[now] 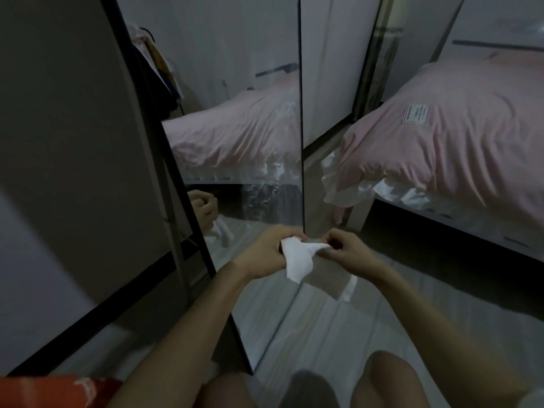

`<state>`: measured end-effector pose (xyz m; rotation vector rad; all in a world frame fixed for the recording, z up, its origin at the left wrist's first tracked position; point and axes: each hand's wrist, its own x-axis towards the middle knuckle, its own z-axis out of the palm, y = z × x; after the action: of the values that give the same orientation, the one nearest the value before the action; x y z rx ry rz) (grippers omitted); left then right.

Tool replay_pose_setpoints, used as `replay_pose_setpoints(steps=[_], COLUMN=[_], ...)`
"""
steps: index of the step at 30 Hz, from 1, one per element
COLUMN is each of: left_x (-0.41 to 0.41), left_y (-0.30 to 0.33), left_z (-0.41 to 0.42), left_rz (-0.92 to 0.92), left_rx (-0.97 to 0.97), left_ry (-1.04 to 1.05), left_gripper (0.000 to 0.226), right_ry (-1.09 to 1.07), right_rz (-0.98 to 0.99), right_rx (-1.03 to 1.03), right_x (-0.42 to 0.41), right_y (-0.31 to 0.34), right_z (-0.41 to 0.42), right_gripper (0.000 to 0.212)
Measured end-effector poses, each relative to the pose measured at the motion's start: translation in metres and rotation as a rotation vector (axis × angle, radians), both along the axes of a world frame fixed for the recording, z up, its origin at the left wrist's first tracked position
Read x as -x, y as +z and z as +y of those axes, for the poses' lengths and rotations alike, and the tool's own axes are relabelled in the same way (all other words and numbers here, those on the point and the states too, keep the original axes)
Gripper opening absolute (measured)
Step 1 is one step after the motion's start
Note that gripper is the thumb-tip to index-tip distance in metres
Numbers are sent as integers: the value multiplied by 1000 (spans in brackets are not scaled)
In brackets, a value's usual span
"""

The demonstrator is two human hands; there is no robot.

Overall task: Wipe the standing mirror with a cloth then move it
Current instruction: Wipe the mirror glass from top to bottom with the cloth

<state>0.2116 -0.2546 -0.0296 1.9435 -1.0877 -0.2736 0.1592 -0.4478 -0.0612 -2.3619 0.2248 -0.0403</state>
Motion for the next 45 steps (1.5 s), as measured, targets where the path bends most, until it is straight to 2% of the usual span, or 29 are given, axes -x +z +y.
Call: replay_pose_setpoints(steps=[3, 6, 8, 11, 14, 16, 18, 20, 22, 25, 28, 29, 32, 34, 36, 39, 43, 45], left_x=[-7, -10, -7, 1, 8, 14, 17, 16, 13, 11, 14, 16, 19, 20, 18, 12, 6, 8], left_y=[-7, -11, -11, -16, -21, -23, -25, -28, -33, -39, -35, -32, -27, -24, -24, -28, -32, -31], left_z=[6, 13, 11, 4, -4, -8, -9, -6, -4, -5, -10, -12, -15, -15, -14, -7, 3, 6], left_rz=[-82, 23, 81, 139, 270, 308, 340, 447, 515, 412, 284, 248, 245, 288, 237, 116, 320, 328], left_rx=[-117, -427, -534, -403, -200, -63, -14, -16, 0, 166, 312, 347, 494, 532, 435, 250, -32, -90], left_ry=[19, -29, -71, 41, 150, 120, 127, 172, 243, 447, 571, 599, 698, 716, 739, 793, 632, 571], left_gripper=[32, 43, 32, 26, 44, 49, 50, 45, 40, 30, 22, 23, 31, 25, 17, 32, 41, 38], right_ry=[-196, -391, -424, -357, -233, -112, 3, 0, -93, -130, -58, -43, -20, 26, 38, -100, -82, -117], right_rz=[-82, -162, -173, -111, -83, -32, 28, -7, -81, -48, 79, 98, 100, 91, 68, -27, -123, -185], right_rx=[-25, -46, -48, 1, -4, -164, -445, -640, -763, -846, -822, -841, -964, -1014, -984, -895, -877, -855], right_x=[4, 8, 8, 7, 7, 9, 12, 13, 13, 14, 13, 12, 10, 10, 10, 9, 6, 2], right_y=[0, 0, 0, 3, 12, 19, 25, 25, 20, 5, -6, -8, -8, -6, -5, -2, 2, 6], right_z=[-9, -12, -12, -7, 4, 13, 19, 20, 18, 23, 32, 36, 46, 52, 58, 61, 55, 58], right_gripper=[15, 8, 2, 12, 16, 12, 11, 8, 7, 22, 65, 71, 67, 62, 50, 23, 25, 17])
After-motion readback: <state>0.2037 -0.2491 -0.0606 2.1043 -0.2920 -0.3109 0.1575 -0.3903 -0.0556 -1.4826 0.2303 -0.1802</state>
